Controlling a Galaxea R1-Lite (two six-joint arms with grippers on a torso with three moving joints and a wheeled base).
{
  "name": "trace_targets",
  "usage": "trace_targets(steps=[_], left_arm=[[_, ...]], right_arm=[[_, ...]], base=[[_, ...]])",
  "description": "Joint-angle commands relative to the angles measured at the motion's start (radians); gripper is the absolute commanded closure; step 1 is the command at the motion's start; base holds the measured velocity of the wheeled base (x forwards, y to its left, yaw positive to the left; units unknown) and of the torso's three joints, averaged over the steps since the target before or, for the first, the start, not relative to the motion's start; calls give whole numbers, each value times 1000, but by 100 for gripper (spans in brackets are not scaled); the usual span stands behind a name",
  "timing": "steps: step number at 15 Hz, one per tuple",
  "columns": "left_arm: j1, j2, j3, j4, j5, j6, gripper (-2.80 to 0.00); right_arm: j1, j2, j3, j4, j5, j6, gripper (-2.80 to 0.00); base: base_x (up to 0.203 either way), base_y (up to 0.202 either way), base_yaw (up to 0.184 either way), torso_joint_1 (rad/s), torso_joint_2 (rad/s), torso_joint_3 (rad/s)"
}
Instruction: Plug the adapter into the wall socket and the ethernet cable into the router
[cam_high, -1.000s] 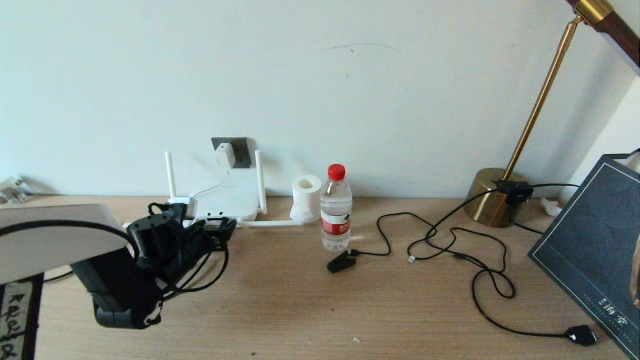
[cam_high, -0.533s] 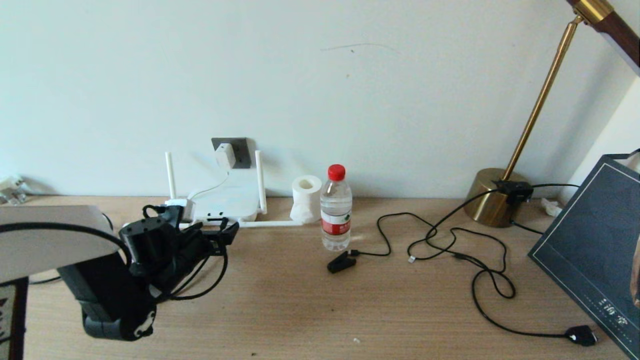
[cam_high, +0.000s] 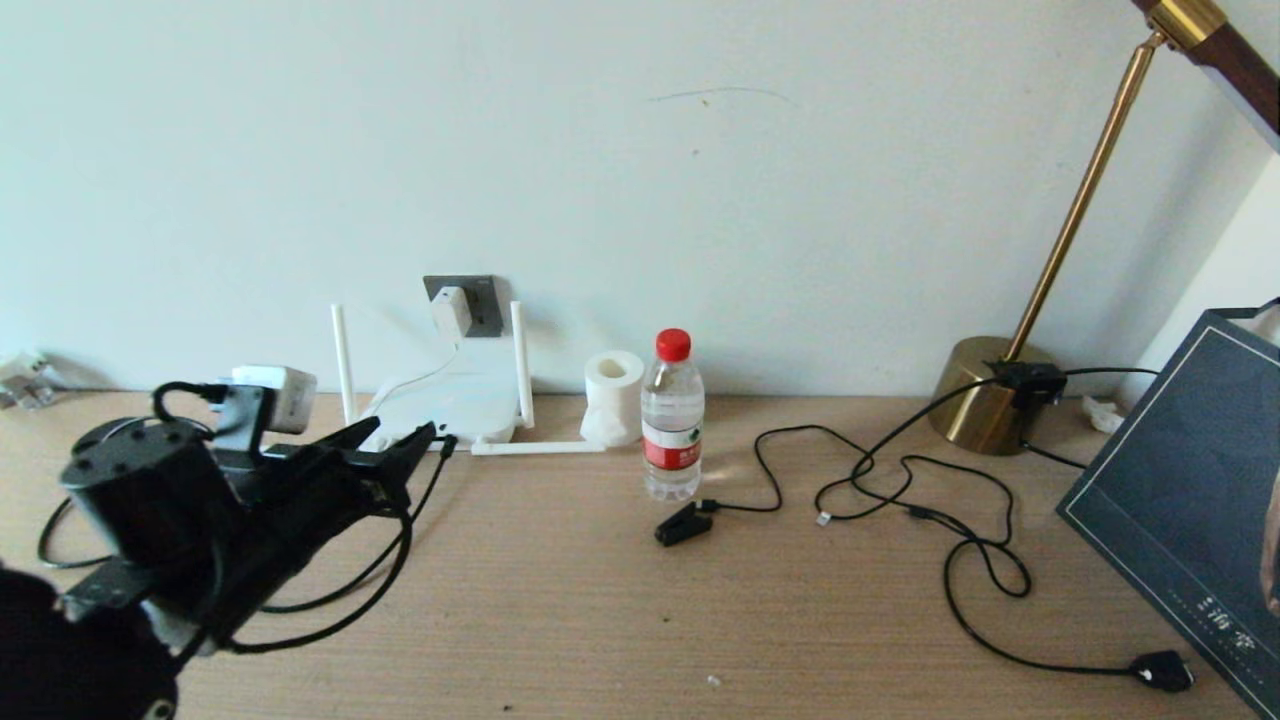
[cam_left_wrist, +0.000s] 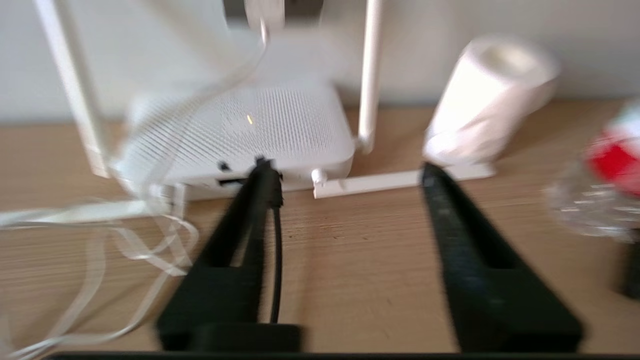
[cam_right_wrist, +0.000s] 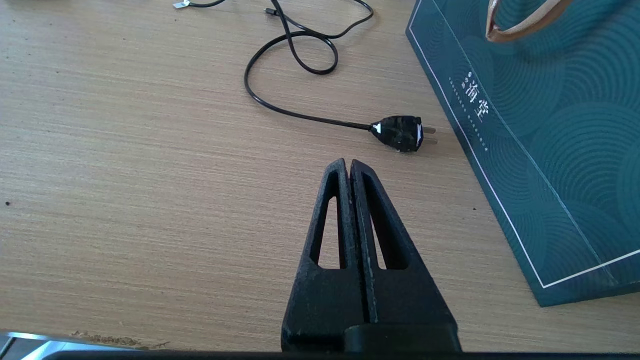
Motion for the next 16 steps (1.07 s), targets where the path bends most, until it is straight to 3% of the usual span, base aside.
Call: trace_targets(steps=[1,5,8,12,13,16], left_arm=[[-3,-288,39,94,3,5,0],[-5,-641,99,441,40,10,0],[-6,-869,280,796,38,10,0],[-1,-1237,313,1280,21,18,0],[24,-1319,306,1391,16,24,0],[226,-1454,305,1475,9,40,0]], right_arm=[[0,2,0,1,-1,-2,0],[0,2,0,1,1,-1,0],[0,2,0,1,-1,-1,0],[0,0,0,1,0,-1,0],[0,2,0,1,1,-1,0],[0,2,0,1,1,-2,0]], base=[[0,0,0,0,0,0],[0,0,0,0,0,0],[0,0,0,0,0,0],[0,0,0,0,0,0],[0,0,0,0,0,0],[0,0,0,0,0,0]])
